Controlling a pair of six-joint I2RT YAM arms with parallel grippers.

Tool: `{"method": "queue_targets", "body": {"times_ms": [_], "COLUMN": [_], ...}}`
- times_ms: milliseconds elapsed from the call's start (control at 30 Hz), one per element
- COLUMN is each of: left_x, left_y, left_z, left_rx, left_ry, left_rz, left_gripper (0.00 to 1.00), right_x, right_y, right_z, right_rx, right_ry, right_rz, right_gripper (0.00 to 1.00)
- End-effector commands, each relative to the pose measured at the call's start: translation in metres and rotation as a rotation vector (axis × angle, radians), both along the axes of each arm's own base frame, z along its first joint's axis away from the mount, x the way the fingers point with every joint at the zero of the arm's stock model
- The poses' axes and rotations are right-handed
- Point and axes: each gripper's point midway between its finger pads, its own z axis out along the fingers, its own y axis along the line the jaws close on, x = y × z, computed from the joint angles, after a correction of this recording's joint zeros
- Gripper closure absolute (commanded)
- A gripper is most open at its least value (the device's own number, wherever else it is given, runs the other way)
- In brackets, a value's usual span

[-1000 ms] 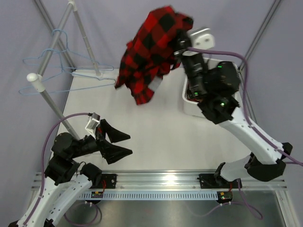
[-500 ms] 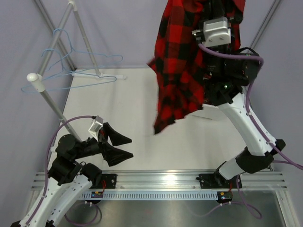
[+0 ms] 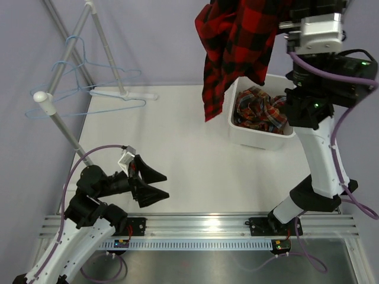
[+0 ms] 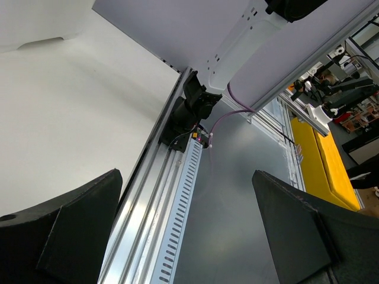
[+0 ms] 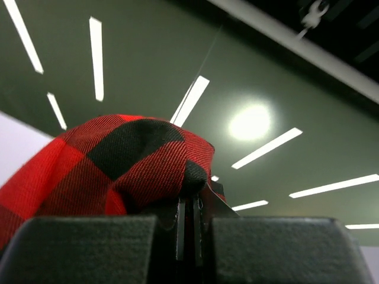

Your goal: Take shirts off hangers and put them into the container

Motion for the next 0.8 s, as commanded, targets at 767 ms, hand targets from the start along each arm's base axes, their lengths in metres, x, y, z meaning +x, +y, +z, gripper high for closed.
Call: {"method": "queue_targets", "body": {"times_ms": [767], "left_x": [0.016], "left_y": [-0.016], "left_z": [-0.003], "left_rx": [-0.032], "left_ry": [0.012], "left_rz": [-0.042], "left_gripper": [0.02], "right_x": [-0.133], "right_y": [-0.059], "right_z": [0.057], "right_rx": [-0.032], "right_ry": [-0.411], "right_rz": [-0.235], "right_gripper": [1.0]}}
